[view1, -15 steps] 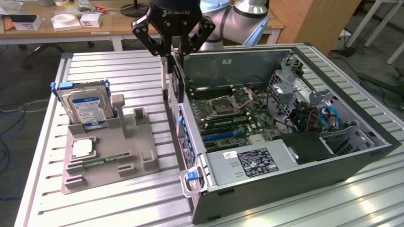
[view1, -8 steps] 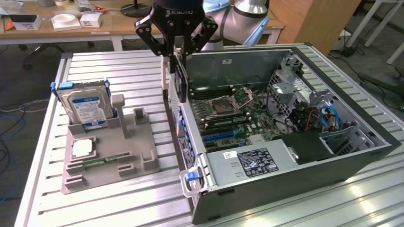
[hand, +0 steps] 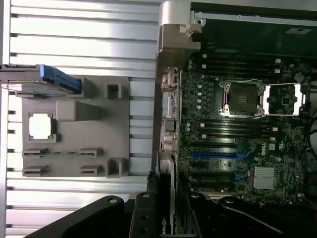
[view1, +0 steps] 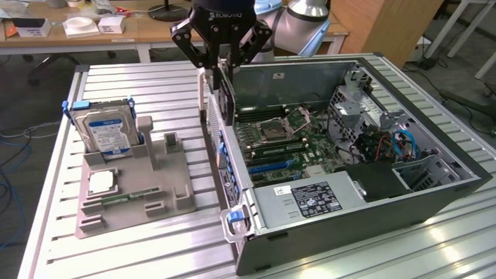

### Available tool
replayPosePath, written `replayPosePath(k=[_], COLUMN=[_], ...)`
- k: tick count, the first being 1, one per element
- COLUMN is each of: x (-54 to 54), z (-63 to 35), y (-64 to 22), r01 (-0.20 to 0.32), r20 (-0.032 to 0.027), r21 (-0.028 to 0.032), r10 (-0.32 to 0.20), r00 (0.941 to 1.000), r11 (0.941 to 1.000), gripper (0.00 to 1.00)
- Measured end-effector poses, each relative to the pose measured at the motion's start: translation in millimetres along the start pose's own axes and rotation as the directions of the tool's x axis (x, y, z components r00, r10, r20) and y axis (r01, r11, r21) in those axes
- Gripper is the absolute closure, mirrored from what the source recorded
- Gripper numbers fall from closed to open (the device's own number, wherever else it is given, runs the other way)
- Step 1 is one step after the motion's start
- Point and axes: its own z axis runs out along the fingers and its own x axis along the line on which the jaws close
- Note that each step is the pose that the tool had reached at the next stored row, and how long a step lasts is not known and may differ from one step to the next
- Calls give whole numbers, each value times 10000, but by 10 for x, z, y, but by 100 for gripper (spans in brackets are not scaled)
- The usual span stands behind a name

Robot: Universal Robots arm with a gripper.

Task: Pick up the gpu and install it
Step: 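Pick up the gpu and move the gpu toward the slot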

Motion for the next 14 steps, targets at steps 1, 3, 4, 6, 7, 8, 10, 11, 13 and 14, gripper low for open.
replayPosePath(k=[1, 3, 4, 6, 7, 8, 10, 11, 13, 14], x=[-7, -21, -27, -42, -50, -57, -66, -71, -80, -86], z=[0, 0, 1, 1, 1, 1, 1, 2, 2, 2], y=[0, 0, -1, -1, -1, -1, -1, -2, -2, -2], r01=[0, 0, 0, -1, 0, 0, 0, 0, -1, 0], r20=[1, -1, 0, 0, 0, 0, 0, 1, 0, 1], r21=[0, 1, 0, 1, 0, 1, 0, 0, 1, 0], r10=[0, 0, 0, 1, 0, 0, 0, 0, 1, 0], r00=[10000, 10000, 10000, 10000, 10000, 10000, 10000, 10000, 10000, 10000], r11=[10000, 10000, 10000, 10000, 10000, 10000, 10000, 10000, 10000, 10000], gripper=[74, 74, 74, 74, 74, 74, 74, 74, 74, 74])
